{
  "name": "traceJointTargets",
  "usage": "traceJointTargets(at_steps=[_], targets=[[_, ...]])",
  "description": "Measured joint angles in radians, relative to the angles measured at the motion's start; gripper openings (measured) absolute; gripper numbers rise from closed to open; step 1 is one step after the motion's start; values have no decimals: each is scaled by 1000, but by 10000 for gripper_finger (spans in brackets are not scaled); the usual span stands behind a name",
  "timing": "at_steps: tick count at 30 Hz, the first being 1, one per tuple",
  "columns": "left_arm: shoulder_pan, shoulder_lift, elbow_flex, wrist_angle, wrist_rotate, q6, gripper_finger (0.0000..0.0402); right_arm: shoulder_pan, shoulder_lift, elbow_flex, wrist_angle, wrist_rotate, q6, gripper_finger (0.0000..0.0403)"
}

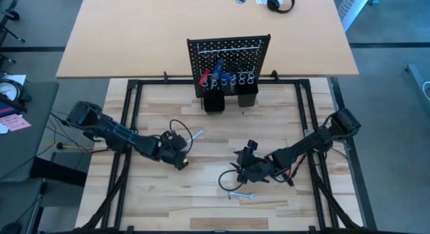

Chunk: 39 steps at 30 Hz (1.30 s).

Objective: Hang tools onto peg board
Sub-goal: Hang the wrench on the pegboard

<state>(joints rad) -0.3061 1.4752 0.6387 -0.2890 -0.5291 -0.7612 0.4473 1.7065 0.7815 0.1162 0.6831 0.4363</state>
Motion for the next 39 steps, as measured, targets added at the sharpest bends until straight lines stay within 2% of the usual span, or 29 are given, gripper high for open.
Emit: traceJointTargets(at_steps=[8, 10, 18, 24, 29, 34, 39], targets=[[57, -17, 21, -48, -85, 108, 179, -6, 0, 0, 1, 0, 0, 239], [88, -15, 16, -44, -76, 114, 179, -5, 0, 0, 1, -1, 0, 239], [139, -17, -66, 176, 35, 127, 179, 4, 0, 1, 14, -5, 8, 239], [140, -17, -117, 213, 59, 105, 179, 5, 0, 1, 27, -6, 8, 239], [140, -17, -139, 273, 61, 146, 177, 5, 0, 1, 30, -6, 8, 239], [140, -16, -139, 285, 60, 202, 161, 5, 0, 1, 33, -6, 8, 239], [142, -16, -139, 285, 58, 223, 124, 5, 0, 1, 36, -6, 8, 239]])
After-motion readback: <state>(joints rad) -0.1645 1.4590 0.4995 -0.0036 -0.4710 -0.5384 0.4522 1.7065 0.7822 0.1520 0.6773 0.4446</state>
